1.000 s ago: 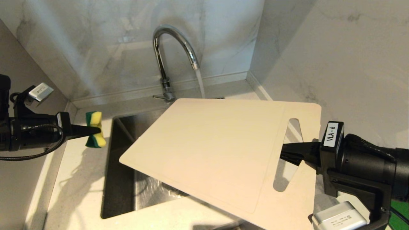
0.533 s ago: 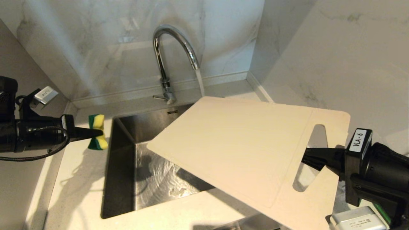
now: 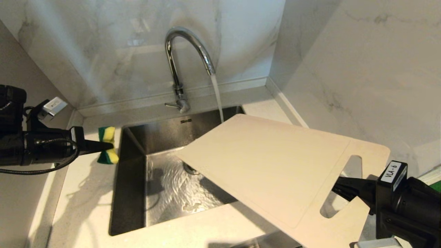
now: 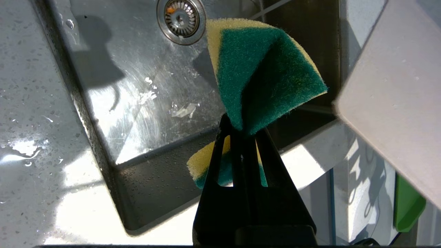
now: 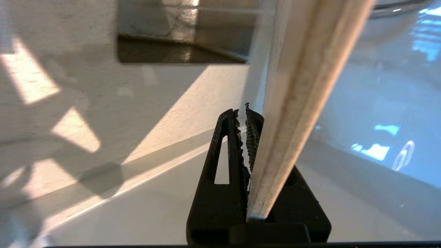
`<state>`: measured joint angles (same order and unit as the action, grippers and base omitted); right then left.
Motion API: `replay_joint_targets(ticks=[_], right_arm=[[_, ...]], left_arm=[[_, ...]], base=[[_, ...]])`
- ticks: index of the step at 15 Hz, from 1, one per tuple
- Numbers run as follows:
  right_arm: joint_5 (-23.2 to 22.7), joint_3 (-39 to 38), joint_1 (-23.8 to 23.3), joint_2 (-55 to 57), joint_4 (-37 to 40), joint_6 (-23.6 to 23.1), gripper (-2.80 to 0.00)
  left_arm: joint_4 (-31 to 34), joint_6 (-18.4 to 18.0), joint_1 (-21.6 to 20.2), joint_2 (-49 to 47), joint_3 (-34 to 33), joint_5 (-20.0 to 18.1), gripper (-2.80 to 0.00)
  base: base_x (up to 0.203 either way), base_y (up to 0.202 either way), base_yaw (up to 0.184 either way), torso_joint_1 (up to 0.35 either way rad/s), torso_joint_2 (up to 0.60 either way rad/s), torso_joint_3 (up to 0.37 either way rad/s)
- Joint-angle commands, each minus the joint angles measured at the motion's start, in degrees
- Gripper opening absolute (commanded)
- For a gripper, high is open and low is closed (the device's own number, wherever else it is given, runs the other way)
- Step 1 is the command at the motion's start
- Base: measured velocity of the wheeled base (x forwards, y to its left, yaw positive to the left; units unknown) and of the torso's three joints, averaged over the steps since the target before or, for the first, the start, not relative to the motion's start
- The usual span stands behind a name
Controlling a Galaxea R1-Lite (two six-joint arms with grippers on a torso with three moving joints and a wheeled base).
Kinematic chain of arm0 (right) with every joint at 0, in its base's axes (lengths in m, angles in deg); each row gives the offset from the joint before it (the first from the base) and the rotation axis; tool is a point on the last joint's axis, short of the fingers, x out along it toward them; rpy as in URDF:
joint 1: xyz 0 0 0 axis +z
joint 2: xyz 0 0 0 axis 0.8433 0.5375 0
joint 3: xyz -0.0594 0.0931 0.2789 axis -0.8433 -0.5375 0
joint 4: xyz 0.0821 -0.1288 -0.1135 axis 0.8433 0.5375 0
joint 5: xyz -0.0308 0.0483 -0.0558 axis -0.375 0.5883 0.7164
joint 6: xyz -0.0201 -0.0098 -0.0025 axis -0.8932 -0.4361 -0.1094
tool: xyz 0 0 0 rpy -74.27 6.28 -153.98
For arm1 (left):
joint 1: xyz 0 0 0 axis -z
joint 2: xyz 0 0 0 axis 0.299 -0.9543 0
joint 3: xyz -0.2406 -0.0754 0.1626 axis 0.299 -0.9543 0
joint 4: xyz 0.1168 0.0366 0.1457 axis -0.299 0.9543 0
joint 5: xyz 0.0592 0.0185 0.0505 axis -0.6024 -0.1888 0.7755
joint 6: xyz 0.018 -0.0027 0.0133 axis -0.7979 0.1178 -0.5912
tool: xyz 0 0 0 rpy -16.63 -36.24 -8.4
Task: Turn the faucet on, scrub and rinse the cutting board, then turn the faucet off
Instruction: Put down the cutting board
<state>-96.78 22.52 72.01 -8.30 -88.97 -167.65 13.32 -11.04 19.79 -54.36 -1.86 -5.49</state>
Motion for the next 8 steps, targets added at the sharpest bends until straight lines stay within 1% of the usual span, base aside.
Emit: replay_joint_targets(ticks=[1, 2, 4, 8], right_arm=[[2.4, -1.7, 0.0, -0.8, -0.1, -0.5, -2.80], [3.8, -1.9, 0.0, -1.3, -0.1, 0.0, -2.80], [6.3, -2.9, 0.0, -1.5, -0.1, 1.3, -2.80], [10.9, -4.4, 0.0, -3.2, 0.0, 1.5, -2.80]], left_arm=[[-0.1, 0.1, 0.0, -0.3, 0.1, 0.2, -2.80], [-0.1, 0.1, 0.1, -0.3, 0.1, 0.9, -2.80], [-0.1, 0.0, 0.0, -0.3, 0.1, 1.1, -2.80], [-0.1, 0.0, 0.3, -0.4, 0.2, 1.0, -2.80]], base=[[0.000, 0.000, 0.000, 0.000, 0.00, 0.000], [0.000, 0.000, 0.000, 0.000, 0.00, 0.000], [0.000, 0.000, 0.000, 0.000, 0.00, 0.000], [0.000, 0.000, 0.000, 0.000, 0.00, 0.000]])
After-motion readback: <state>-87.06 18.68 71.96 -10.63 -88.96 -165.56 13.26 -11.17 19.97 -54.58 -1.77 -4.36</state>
